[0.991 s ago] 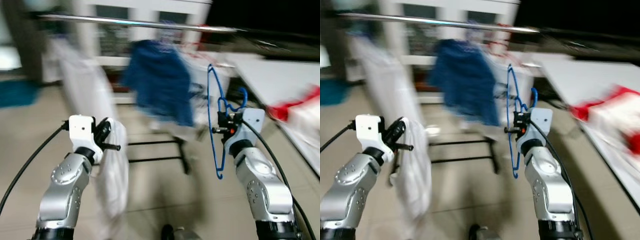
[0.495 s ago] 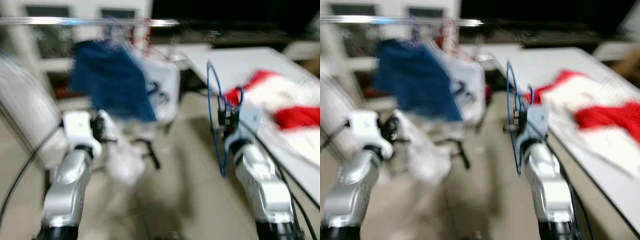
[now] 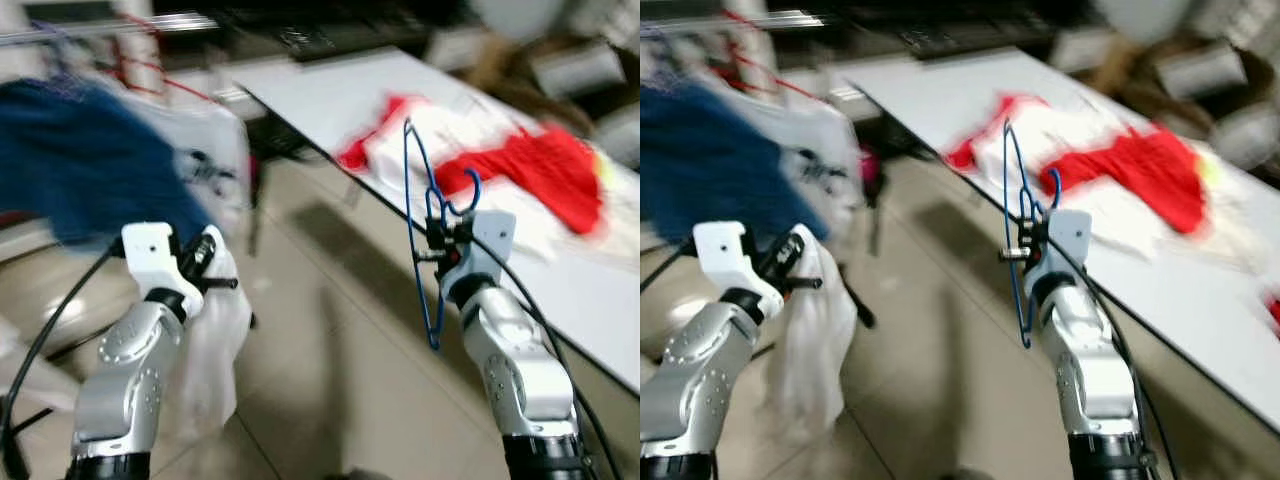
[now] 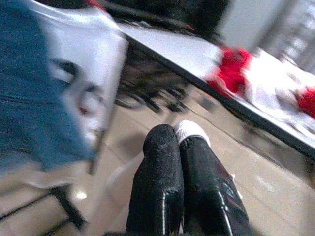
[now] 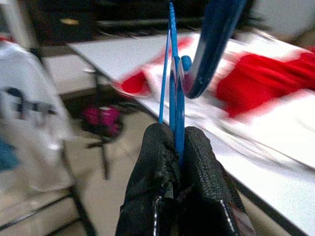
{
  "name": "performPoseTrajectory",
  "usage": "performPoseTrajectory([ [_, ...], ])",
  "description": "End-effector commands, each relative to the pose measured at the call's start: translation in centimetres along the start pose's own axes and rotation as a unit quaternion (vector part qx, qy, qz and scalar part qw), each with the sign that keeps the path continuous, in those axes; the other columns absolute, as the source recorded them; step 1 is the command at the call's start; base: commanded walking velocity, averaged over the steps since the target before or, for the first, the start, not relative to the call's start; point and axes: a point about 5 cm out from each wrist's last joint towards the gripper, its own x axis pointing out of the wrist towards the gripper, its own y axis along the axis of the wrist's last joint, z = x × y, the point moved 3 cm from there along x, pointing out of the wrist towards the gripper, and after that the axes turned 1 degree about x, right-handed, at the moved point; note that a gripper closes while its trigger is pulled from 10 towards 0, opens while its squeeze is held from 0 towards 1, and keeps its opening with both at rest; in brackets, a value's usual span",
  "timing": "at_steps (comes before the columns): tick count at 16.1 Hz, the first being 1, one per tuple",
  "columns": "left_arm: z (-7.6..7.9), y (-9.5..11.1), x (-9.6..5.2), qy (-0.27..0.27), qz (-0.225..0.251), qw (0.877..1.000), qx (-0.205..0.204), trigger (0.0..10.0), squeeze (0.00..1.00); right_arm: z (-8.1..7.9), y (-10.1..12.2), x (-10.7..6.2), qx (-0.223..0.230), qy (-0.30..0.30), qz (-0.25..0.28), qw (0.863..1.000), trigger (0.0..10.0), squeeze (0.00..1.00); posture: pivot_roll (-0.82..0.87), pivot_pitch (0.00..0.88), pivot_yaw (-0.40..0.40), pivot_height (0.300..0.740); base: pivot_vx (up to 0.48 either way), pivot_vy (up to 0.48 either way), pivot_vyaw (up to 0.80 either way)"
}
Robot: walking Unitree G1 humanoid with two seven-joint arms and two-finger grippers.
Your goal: Hang hanger
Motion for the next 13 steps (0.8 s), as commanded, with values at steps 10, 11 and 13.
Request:
performPoseTrajectory([
  [10, -0.1, 0.4, 0.7, -0.003, 0.0, 1.0, 0.021, 10.0, 0.0, 0.3, 0.1, 0.5, 0.003, -0.015, -0.009, 1.0, 10.0, 0.0, -0.04, 0.0, -0.118, 0.74, 0.0, 0.0, -0.8],
  [11, 0.0, 0.8, 0.6, -0.004, 0.004, 1.0, 0.026, 10.0, 0.0, 0.4, -0.1, 0.5, -0.002, -0.013, -0.019, 1.0, 10.0, 0.0, -0.03, 0.0, -0.122, 0.74, 0.0, 0.322, 0.0],
  [13, -0.1, 0.8, 0.5, -0.004, 0.002, 0.999, 0.035, 10.0, 0.0, 0.4, -0.4, 0.5, 0.007, -0.019, -0.023, 1.0, 10.0, 0.0, -0.03, 0.0, -0.111, 0.74, 0.0, 0.39, 0.0],
])
